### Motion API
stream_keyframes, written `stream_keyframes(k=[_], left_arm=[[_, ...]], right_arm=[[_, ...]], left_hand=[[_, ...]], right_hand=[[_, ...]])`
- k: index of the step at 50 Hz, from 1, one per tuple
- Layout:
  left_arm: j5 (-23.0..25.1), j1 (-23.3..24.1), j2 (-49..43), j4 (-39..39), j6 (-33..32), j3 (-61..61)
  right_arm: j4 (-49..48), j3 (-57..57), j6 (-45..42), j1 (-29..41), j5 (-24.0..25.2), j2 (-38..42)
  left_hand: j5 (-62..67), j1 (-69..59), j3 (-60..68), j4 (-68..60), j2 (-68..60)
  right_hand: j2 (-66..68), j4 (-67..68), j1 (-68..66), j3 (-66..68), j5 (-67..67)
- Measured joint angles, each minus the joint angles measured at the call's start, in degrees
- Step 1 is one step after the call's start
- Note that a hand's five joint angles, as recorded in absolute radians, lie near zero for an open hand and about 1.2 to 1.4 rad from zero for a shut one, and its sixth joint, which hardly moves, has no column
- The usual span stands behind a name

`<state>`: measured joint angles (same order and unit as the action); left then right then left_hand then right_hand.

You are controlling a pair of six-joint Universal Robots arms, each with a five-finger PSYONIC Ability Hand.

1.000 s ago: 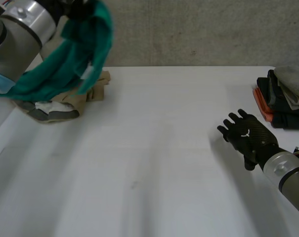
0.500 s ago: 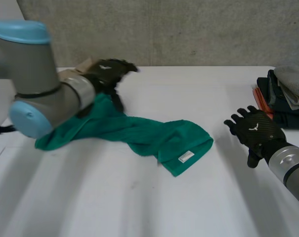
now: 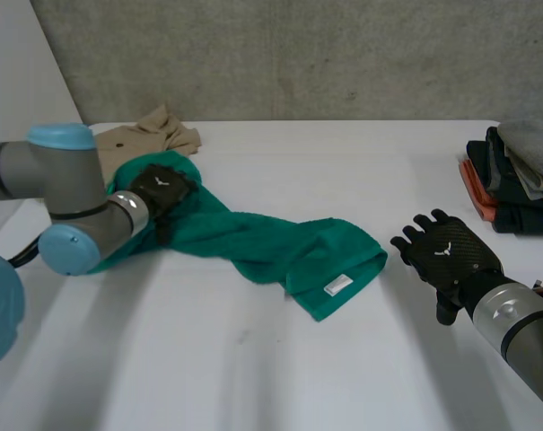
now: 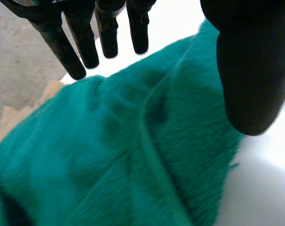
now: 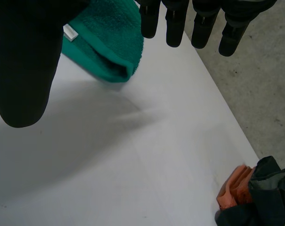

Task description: Fold the laundry.

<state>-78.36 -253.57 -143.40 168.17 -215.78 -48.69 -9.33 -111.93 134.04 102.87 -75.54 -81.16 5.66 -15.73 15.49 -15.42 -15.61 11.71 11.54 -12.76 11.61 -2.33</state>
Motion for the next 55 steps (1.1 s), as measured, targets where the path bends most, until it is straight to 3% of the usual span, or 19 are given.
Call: stream_keyframes(k=[4,5,6,7,8,12,16,21,27,34,41,43,44,45,46,50,55], left_arm=[[0.0,1.2,-1.4,-1.3,0.1,1.5],[-0.1,1.5,-1.8,-1.6,0.0,1.9],[-0.3,1.6,-2.0,-1.8,0.0,2.2],[-0.5,1.8,-2.1,-2.1,-0.1,2.5],[-0.8,2.0,-2.1,-2.4,-0.2,2.8],[-1.6,2.7,-0.2,-3.5,0.1,3.2],[-1.3,5.0,8.1,-3.7,3.1,1.8],[-0.2,11.3,22.9,-1.3,11.9,-0.9],[-1.6,18.3,31.8,3.2,22.4,-3.3],[-5.1,19.7,32.8,5.5,27.3,-8.2],[-6.3,15.9,26.3,3.2,20.8,-15.0],[-5.6,15.0,24.7,1.9,19.0,-16.8],[-4.6,14.5,23.8,1.0,18.0,-18.1],[-3.6,14.1,23.3,0.2,17.3,-19.1],[-2.3,13.7,23.0,-0.4,16.7,-20.2],[1.5,12.2,23.9,-1.7,16.2,-23.2],[3.2,8.5,28.4,-1.6,18.1,-26.2]], right_arm=[[-0.2,-0.1,-0.2,-0.1,0.0,0.0],[-0.3,-0.2,-0.3,-0.1,0.0,0.0],[-0.3,-0.2,-0.3,-0.1,0.0,0.0],[-0.4,-0.2,-0.4,-0.1,0.0,-0.1],[-0.4,-0.2,-0.4,-0.2,0.0,-0.1],[-0.5,-0.1,-0.5,-0.3,0.0,-0.2],[-0.6,0.4,-0.4,-0.7,0.0,-0.4],[0.1,2.6,0.4,-0.9,-0.3,-0.5],[2.7,6.9,4.2,-1.4,-2.3,-0.8],[6.9,11.8,12.0,-3.6,-3.7,-1.0],[11.6,15.7,17.5,-4.7,-1.8,0.7],[12.6,16.6,17.6,-4.3,-1.3,1.6],[13.6,17.5,17.5,-3.7,-1.0,2.6],[14.4,18.2,17.3,-3.2,-0.9,3.4],[15.3,19.0,17.1,-2.5,-0.8,4.3],[19.0,22.1,16.7,0.1,-0.7,7.5],[25.0,28.0,17.5,4.0,-0.8,12.7]], left_hand=[[17.2,-20.1,17.2,-17.5,-18.1],[32.1,-36.8,32.3,-32.7,-32.4],[32.1,-36.8,32.3,-32.7,-32.4],[44.1,-47.4,44.3,-44.8,-44.5],[49.1,-50.0,49.5,-50.1,-49.8],[50.3,-50.0,52.3,-52.9,-52.6],[50.3,-50.0,52.3,-52.9,-52.6],[50.3,-50.0,52.3,-53.0,-52.7],[50.3,-50.0,52.3,-53.0,-52.7],[50.3,-50.0,52.3,-53.0,-52.7],[50.3,-50.0,52.3,-53.0,-52.7],[48.1,-47.7,48.9,-49.8,-49.1],[36.4,-34.0,37.0,-37.1,-35.7],[36.4,-34.0,37.0,-37.1,-35.7],[16.9,-13.6,17.6,-17.4,-17.4],[2.8,-2.9,3.8,-3.2,-3.5],[-3.2,4.3,-3.8,4.2,3.8]], right_hand=[[0.0,0.0,0.0,0.0,0.0],[0.0,0.0,0.0,0.0,0.0],[0.0,0.0,0.0,0.0,0.0],[0.0,0.0,0.0,0.0,0.0],[0.0,0.0,0.0,0.0,0.0],[0.0,0.0,0.0,0.0,0.0],[0.0,0.0,0.0,0.0,0.0],[0.0,0.0,0.0,0.0,0.0],[0.0,0.0,0.0,0.0,0.0],[0.0,0.0,0.0,0.0,0.0],[0.0,0.0,0.0,0.0,0.0],[0.0,0.0,0.0,0.0,0.0],[0.0,0.0,0.0,0.0,0.0],[0.0,0.0,0.0,0.0,0.0],[0.0,0.0,0.0,0.0,0.0],[0.0,0.0,0.0,0.0,0.0],[0.0,0.0,0.0,0.0,0.0]])
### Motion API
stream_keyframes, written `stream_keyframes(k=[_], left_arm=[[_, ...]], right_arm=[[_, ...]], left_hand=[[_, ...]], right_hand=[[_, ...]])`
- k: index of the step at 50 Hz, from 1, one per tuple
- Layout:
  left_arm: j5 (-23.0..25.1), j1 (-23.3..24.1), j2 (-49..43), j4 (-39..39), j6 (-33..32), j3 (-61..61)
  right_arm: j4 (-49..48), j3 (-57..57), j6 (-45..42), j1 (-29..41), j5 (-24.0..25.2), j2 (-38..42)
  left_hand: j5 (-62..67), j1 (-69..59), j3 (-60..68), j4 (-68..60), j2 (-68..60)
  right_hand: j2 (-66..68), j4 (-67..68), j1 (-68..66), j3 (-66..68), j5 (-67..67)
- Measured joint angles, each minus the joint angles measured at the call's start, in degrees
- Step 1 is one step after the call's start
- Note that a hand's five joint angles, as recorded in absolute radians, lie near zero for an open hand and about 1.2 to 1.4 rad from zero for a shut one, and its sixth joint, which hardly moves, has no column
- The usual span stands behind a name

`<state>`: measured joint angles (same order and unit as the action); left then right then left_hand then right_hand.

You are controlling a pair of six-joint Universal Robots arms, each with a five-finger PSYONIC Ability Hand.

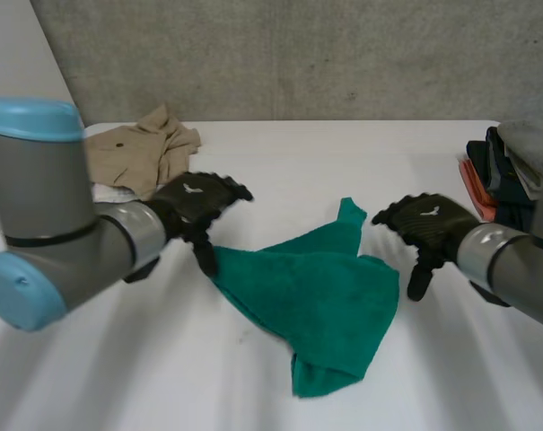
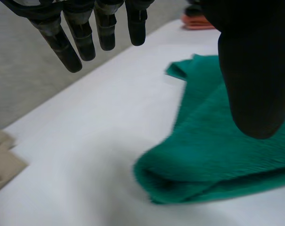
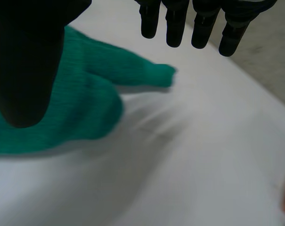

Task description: Fold the laundry.

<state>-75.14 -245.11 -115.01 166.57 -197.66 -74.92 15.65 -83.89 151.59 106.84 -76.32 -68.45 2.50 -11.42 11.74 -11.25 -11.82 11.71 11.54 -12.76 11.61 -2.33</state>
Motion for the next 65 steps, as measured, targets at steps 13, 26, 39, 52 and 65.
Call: stream_keyframes(k=[13,26,39,52,65], left_arm=[[0.7,-6.6,-3.7,1.2,3.5,-1.4],[-1.1,-2.2,-14.4,0.4,5.2,9.1],[-4.4,3.0,-23.2,-7.0,4.8,25.6],[-12.6,3.7,-13.6,14.2,-3.2,46.9],[-15.6,6.7,-4.7,25.3,-3.8,15.1]], right_arm=[[9.2,16.0,-1.1,7.8,-3.6,14.0],[5.4,16.1,1.7,11.9,-6.5,3.6],[2.7,14.2,6.5,8.0,-2.1,-7.6],[-35.2,26.8,1.6,5.3,-12.9,4.1],[-34.6,5.6,5.8,2.5,-3.8,-3.7]], left_hand=[[0.0,0.0,0.0,0.0,0.3],[0.0,0.0,0.0,0.0,0.3],[53.3,-54.9,55.9,-56.9,-56.3],[53.2,-54.9,56.1,-57.1,-56.5],[53.3,-54.9,56.2,-57.2,-56.6]], right_hand=[[33.0,32.1,-31.4,32.4,-31.7],[55.2,56.5,-51.6,55.8,-53.8],[55.2,56.7,-51.6,56.1,-53.7],[55.2,56.8,-51.6,56.2,-53.8],[55.2,56.8,-51.6,56.2,-54.5]])
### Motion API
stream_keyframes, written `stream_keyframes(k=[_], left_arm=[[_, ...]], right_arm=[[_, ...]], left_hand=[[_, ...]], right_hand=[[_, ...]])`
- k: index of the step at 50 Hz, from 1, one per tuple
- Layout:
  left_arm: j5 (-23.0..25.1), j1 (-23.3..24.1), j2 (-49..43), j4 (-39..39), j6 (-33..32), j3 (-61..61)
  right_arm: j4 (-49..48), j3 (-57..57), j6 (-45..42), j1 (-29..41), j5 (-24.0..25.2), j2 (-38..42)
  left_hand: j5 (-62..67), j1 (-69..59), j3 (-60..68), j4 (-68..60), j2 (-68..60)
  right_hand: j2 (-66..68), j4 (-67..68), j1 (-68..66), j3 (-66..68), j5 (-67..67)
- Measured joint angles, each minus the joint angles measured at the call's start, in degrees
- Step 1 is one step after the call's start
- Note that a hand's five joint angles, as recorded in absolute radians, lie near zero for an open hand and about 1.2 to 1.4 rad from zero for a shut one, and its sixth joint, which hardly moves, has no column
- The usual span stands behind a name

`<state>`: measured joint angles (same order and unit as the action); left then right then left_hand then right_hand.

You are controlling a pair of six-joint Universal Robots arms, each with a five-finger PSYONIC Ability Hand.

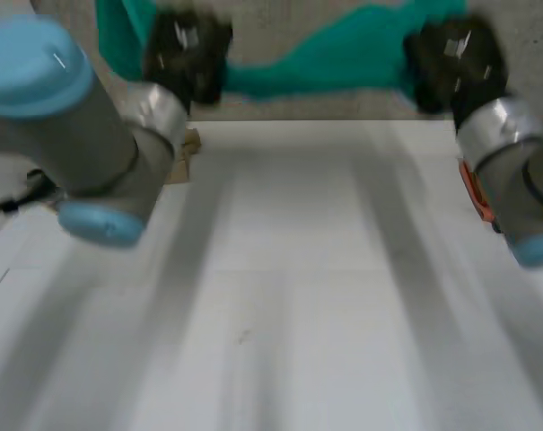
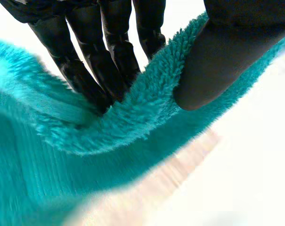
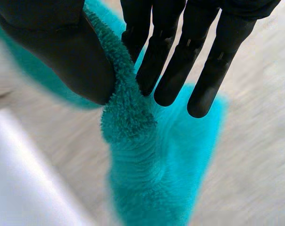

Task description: Fold the laundry.

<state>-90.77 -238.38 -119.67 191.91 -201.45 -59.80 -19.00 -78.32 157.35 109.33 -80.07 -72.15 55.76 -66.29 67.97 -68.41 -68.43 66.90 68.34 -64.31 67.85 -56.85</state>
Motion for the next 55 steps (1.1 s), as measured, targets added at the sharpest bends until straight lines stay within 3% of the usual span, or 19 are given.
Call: stream_keyframes(k=[6,8,11,15,19,26,31,35,39,42,48,55], left_arm=[[0.1,0.2,-5.7,-5.5,0.7,-8.5],[0.3,0.5,-7.8,-9.1,1.4,-9.6],[0.6,0.9,-9.2,-14.1,2.6,-10.0],[1.6,1.1,-8.5,-20.2,4.4,-10.0],[3.1,0.6,-5.2,-23.3,5.5,-10.2],[4.9,-4.1,1.9,-21.5,4.3,-11.1],[5.6,-9.8,2.2,-19.4,-1.5,-10.6],[7.1,-14.3,-0.9,-18.4,-9.3,-9.7],[12.2,-18.0,-5.6,-16.7,-19.5,-7.7],[16.8,-19.5,-8.8,-15.8,-26.7,-5.6],[23.4,-20.4,-13.2,-15.3,-34.5,-1.9],[27.3,-20.0,-16.2,-15.8,-36.3,0.3]], right_arm=[[8.2,-10.4,-4.4,-1.2,6.6,3.6],[10.3,-12.7,-7.7,-1.4,7.3,5.7],[12.5,-14.2,-11.8,-1.7,6.7,7.6],[15.1,-14.5,-15.9,-1.9,4.6,8.3],[17.1,-13.9,-17.3,-1.8,2.9,6.9],[19.9,-11.7,-17.2,-1.8,2.6,1.4],[23.5,-7.6,-18.4,-3.5,5.2,1.0],[29.6,0.4,-23.7,-5.8,8.8,6.2],[36.3,9.5,-30.3,-7.1,10.4,13.1],[40.7,15.8,-33.6,-7.5,10.8,18.1],[44.6,23.5,-34.3,-7.1,10.8,25.0],[44.4,28.0,-33.4,-6.1,10.0,30.0]], left_hand=[[-0.7,0.4,-2.6,3.1,3.0],[-7.6,8.7,-10.3,10.5,10.9],[-18.6,21.0,-20.7,21.3,21.9],[-35.0,37.1,-36.7,37.6,37.2],[-46.4,46.8,-47.8,49.0,48.2],[-51.9,51.7,-53.6,54.4,53.9],[-51.9,51.7,-53.6,54.4,53.9],[-51.9,51.7,-53.6,54.4,53.9],[-51.9,51.7,-53.6,54.4,53.9],[-51.9,51.7,-53.6,54.4,53.9],[-51.9,51.7,-53.6,54.4,53.9],[-51.2,51.5,-53.4,53.9,53.7]], right_hand=[[0.0,0.0,0.0,0.0,0.0],[0.0,0.0,0.0,0.0,0.0],[-4.8,-5.5,2.3,-5.3,4.0],[-28.2,-28.3,25.4,-28.0,27.5],[-41.9,-42.6,39.0,-42.4,42.2],[-45.2,-50.1,44.2,-49.9,50.2],[-45.2,-50.1,44.2,-50.1,50.1],[-45.2,-50.0,44.2,-49.5,48.1],[-45.0,-47.9,43.9,-46.9,45.4],[-45.0,-46.1,42.5,-45.4,43.9],[-45.0,-45.9,42.3,-45.4,43.4],[-45.0,-45.1,42.3,-44.8,42.9]])
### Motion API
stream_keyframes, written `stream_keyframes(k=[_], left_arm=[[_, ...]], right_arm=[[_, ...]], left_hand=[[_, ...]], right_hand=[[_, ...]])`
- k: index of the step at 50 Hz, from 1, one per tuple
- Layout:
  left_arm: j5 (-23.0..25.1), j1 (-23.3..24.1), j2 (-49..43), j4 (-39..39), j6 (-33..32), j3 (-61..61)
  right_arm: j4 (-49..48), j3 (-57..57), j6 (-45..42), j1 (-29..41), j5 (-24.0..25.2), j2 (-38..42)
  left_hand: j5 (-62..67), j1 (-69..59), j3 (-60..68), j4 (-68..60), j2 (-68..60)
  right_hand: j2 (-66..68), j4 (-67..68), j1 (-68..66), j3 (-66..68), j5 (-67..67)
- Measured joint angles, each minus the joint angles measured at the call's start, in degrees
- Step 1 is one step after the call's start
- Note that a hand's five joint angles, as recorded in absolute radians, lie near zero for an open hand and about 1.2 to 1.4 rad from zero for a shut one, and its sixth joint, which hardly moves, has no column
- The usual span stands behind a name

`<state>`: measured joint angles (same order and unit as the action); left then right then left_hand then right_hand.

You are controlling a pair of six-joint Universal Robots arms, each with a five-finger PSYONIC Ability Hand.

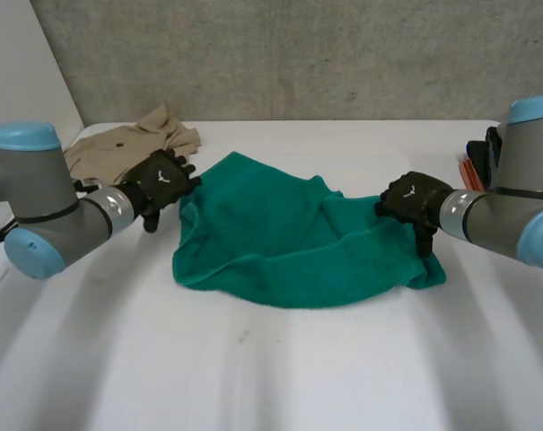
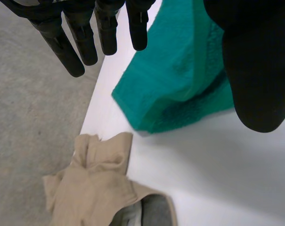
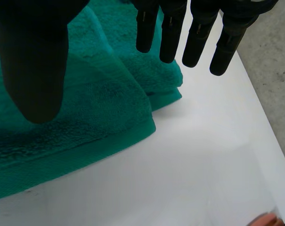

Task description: Fold the laundry.

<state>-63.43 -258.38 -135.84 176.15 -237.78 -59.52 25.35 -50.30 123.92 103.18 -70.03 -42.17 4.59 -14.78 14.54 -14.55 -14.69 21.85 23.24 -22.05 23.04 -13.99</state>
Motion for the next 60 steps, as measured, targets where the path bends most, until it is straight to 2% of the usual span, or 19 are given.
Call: stream_keyframes(k=[6,7,8,10,12,16,20,27,32,36,38,39,40,42,43,44,52,56,60], left_arm=[[1.3,1.0,-2.4,-0.4,-0.9,1.1],[1.2,1.3,-3.2,-0.5,-1.5,1.5],[1.2,1.5,-3.4,-0.5,-1.8,1.6],[0.7,1.9,-4.2,-0.5,-2.6,2.3],[0.1,2.1,-4.7,-0.5,-3.0,2.9],[-2.5,2.6,-4.9,-0.9,-2.5,4.2],[-6.1,2.5,-2.7,-2.3,-0.5,4.1],[-13.4,-0.2,10.1,-9.3,7.9,-2.9],[-14.9,-3.6,19.8,-16.4,13.3,-11.3],[-13.9,-5.9,24.2,-20.8,14.0,-16.6],[-13.4,-6.1,24.6,-21.0,14.0,-17.3],[-11.2,-6.5,25.2,-20.4,14.1,-18.3],[-9.3,-6.6,25.2,-19.1,14.3,-18.7],[-6.2,-6.1,24.8,-16.3,14.8,-18.6],[-5.3,-5.9,24.5,-15.2,15.0,-18.5],[-2.8,-4.8,23.5,-11.8,15.7,-17.8],[1.7,2.9,14.5,0.2,16.6,-9.2],[1.7,6.2,8.2,-0.9,13.7,-1.8],[1.4,8.5,0.4,-7.8,6.1,8.2]], right_arm=[[-0.5,3.1,-0.1,0.9,-2.1,3.6],[-0.6,3.9,-0.2,1.1,-2.7,4.4],[-0.6,4.2,-0.2,1.2,-3.0,4.7],[-0.7,4.8,-0.1,1.4,-3.6,5.3],[-0.6,5.2,0.1,1.5,-4.0,5.6],[-0.1,5.3,1.3,1.4,-4.5,5.2],[1.7,4.0,2.7,0.8,-4.7,2.4],[7.8,-4.8,3.2,-3.6,-2.4,-10.5],[14.4,-13.5,-4.6,-7.6,0.5,-18.3],[20.6,-18.4,-14.2,-9.7,1.7,-21.3],[20.8,-18.7,-14.9,-9.8,1.8,-21.4],[20.9,-19.6,-16.6,-9.9,2.1,-21.5],[19.9,-19.8,-16.5,-9.7,2.2,-21.3],[17.8,-19.8,-15.2,-9.4,2.2,-20.8],[16.8,-19.8,-14.3,-9.2,2.2,-20.5],[13.6,-19.7,-11.4,-8.7,2.2,-20.0],[3.4,-20.9,-0.3,-6.7,2.0,-19.5],[1.7,-22.1,1.4,-6.5,2.0,-19.8],[1.0,-23.4,1.7,-6.5,2.0,-20.0]], left_hand=[[2.2,-1.7,1.8,-2.1,-2.1],[15.7,-17.9,16.4,-15.9,-16.3],[15.7,-17.9,16.4,-15.9,-16.3],[38.8,-42.8,38.9,-39.2,-39.0],[48.6,-50.6,49.0,-49.0,-49.2],[52.3,-51.5,53.2,-53.7,-53.5],[52.3,-51.5,53.3,-53.8,-53.6],[52.3,-51.5,53.3,-53.8,-53.6],[52.3,-51.5,53.3,-53.8,-53.6],[52.3,-51.4,53.3,-53.8,-53.6],[52.3,-51.4,53.3,-53.8,-53.6],[46.3,-44.8,46.1,-47.1,-46.2],[30.7,-26.8,31.0,-31.0,-30.8],[13.1,-8.1,12.9,-13.4,-12.6],[13.1,-8.1,12.9,-13.4,-12.6],[2.9,-0.9,3.7,-3.0,-3.2],[-0.8,-0.8,-0.1,0.5,0.2],[-0.8,-0.8,-0.1,0.5,0.2],[-0.7,-0.8,-0.1,0.5,0.2]], right_hand=[[2.0,2.9,-3.6,3.0,-2.8],[10.5,9.8,-11.2,10.1,-8.9],[14.0,12.8,-14.3,13.1,-11.8],[22.0,20.0,-21.8,20.2,-19.3],[31.6,29.7,-31.8,30.0,-29.0],[45.2,44.4,-42.0,44.3,-42.7],[45.2,44.8,-42.0,44.5,-42.7],[45.1,44.8,-42.0,44.5,-42.8],[45.1,44.8,-42.0,44.5,-43.0],[45.1,44.8,-42.0,44.5,-43.0],[45.1,44.8,-42.0,44.5,-43.0],[45.1,44.8,-42.0,44.6,-43.0],[45.1,44.8,-42.0,44.7,-43.0],[45.1,44.8,-42.0,44.7,-43.0],[45.1,44.8,-42.0,44.7,-43.0],[45.1,44.8,-42.0,44.7,-43.0],[45.1,44.8,-42.0,44.7,-43.0],[45.1,44.8,-42.0,44.7,-43.2],[45.1,44.8,-42.0,44.7,-43.2]])
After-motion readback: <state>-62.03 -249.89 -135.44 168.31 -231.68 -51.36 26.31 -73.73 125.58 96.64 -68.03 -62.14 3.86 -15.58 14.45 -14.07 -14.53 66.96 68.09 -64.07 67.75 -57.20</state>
